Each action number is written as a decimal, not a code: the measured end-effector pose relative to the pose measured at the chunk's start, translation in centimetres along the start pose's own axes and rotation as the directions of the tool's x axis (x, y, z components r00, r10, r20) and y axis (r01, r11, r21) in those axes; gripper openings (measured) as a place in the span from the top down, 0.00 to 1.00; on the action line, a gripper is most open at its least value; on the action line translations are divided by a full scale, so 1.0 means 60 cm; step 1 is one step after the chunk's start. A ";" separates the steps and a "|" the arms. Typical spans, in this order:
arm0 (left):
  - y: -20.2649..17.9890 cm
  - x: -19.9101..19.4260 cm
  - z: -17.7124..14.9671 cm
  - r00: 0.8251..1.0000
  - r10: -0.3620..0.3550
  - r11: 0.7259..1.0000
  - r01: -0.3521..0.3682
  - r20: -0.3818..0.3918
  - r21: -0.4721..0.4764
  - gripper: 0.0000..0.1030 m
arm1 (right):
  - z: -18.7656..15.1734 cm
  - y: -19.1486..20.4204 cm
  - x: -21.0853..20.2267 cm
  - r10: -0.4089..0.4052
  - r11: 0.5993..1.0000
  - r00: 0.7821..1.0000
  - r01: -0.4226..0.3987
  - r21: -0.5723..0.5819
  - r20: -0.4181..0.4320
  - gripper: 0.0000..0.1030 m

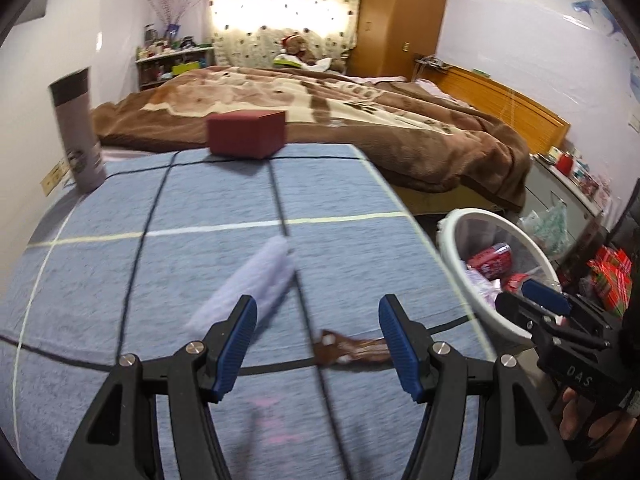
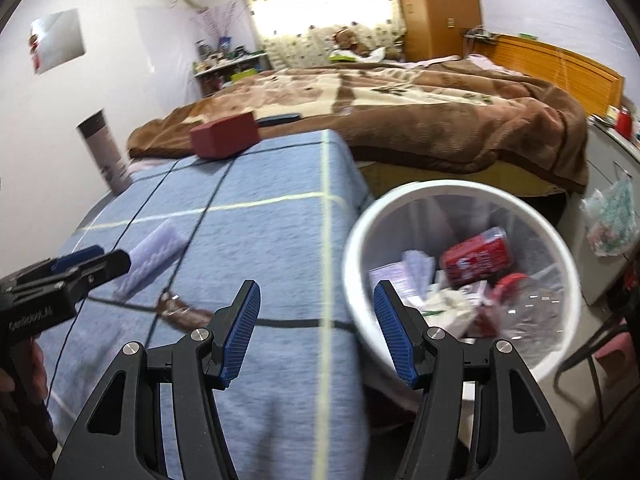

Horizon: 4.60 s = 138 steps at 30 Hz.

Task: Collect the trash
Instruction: 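Move both tools back toward the foam net and coffee packet, then grasp the white foam net with the left tool while the right tool grasps the brown coffee packet, then carry the foam net and coffee packet over the wastebasket and open both tools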

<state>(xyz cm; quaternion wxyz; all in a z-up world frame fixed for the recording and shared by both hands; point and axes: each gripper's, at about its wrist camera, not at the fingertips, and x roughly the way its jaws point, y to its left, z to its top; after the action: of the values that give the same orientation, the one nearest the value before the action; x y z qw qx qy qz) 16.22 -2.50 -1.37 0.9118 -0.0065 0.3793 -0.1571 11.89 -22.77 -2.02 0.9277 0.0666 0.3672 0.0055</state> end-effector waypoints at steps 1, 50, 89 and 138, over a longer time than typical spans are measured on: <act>0.009 0.000 -0.003 1.000 0.010 1.000 -0.010 0.000 -0.009 0.36 | -0.002 0.012 0.005 0.012 1.000 1.000 -0.012 -0.020 -0.009 0.41; 0.082 0.101 -0.008 0.991 -0.026 0.999 0.030 -0.135 0.034 0.52 | 0.007 0.123 0.119 0.012 0.980 0.986 -0.045 -0.193 -0.169 0.78; 0.027 0.020 -0.004 0.999 -0.039 0.997 0.041 -0.023 0.063 0.74 | 0.011 0.081 0.067 0.050 0.995 0.996 -0.056 -0.084 -0.068 0.81; -0.318 0.137 0.033 0.969 -0.213 0.948 0.236 -0.127 0.215 0.72 | 0.029 -0.219 -0.018 -0.155 0.976 0.988 0.152 0.158 0.003 0.80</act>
<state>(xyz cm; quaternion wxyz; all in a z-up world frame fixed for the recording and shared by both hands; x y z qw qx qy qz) 17.65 -23.23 -3.13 0.8620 0.0631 0.4018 -0.3025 11.80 -36.05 -1.69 0.9201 0.1110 0.3633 -0.0956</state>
